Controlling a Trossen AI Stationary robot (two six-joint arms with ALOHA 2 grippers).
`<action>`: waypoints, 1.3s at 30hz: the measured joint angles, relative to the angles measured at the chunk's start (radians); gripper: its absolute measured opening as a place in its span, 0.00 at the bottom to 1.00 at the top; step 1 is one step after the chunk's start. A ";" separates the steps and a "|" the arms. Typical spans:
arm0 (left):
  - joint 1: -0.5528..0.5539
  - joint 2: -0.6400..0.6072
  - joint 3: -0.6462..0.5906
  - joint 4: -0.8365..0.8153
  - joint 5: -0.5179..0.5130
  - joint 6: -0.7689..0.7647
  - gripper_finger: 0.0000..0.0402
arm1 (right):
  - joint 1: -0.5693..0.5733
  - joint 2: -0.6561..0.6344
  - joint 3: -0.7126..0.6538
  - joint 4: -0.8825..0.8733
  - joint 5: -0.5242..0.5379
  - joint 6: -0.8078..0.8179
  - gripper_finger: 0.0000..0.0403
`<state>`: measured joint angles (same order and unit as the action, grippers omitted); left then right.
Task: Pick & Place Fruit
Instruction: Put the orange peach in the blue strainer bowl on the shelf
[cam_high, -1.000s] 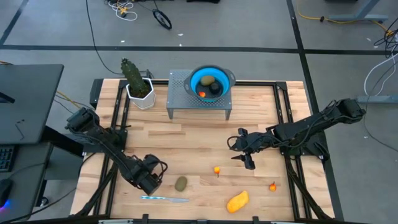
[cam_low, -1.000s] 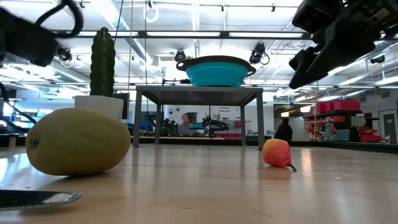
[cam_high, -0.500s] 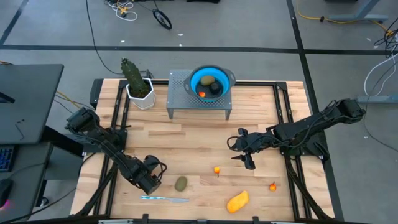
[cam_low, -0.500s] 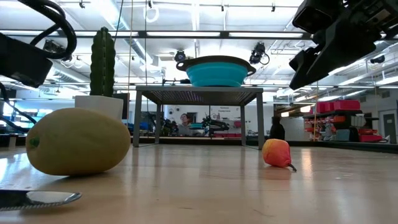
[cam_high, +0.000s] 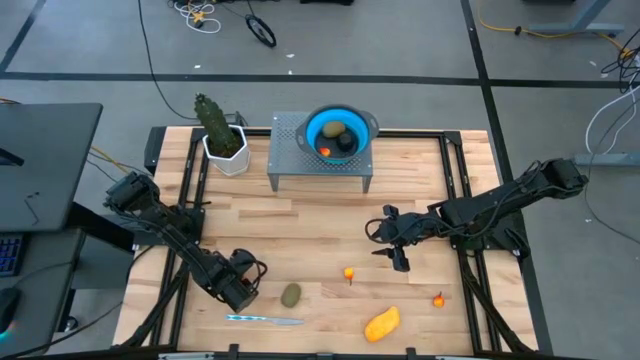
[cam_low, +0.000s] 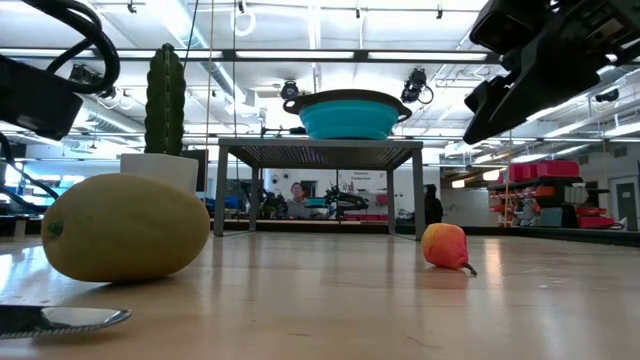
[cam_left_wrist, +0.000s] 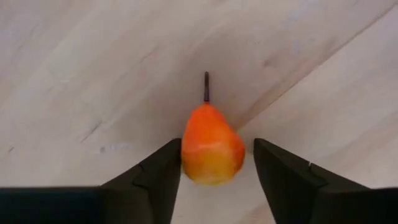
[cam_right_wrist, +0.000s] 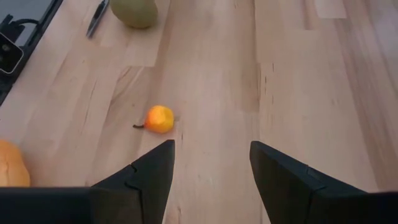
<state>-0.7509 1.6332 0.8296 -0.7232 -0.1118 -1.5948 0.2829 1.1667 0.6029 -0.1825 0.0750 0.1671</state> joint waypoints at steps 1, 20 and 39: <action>0.000 0.000 0.003 -0.001 -0.003 0.011 0.48 | 0.000 0.000 0.000 0.000 0.001 0.000 0.55; 0.067 0.003 0.144 -0.121 -0.030 0.204 0.29 | 0.000 0.000 0.000 -0.001 0.002 -0.003 0.55; 0.326 -0.004 0.681 -0.052 -0.766 1.158 0.28 | 0.022 0.000 -0.047 -0.191 -0.053 0.142 0.55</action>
<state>-0.4246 1.6291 1.5111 -0.7749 -0.8779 -0.4367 0.3045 1.1667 0.5561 -0.3736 0.0215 0.3090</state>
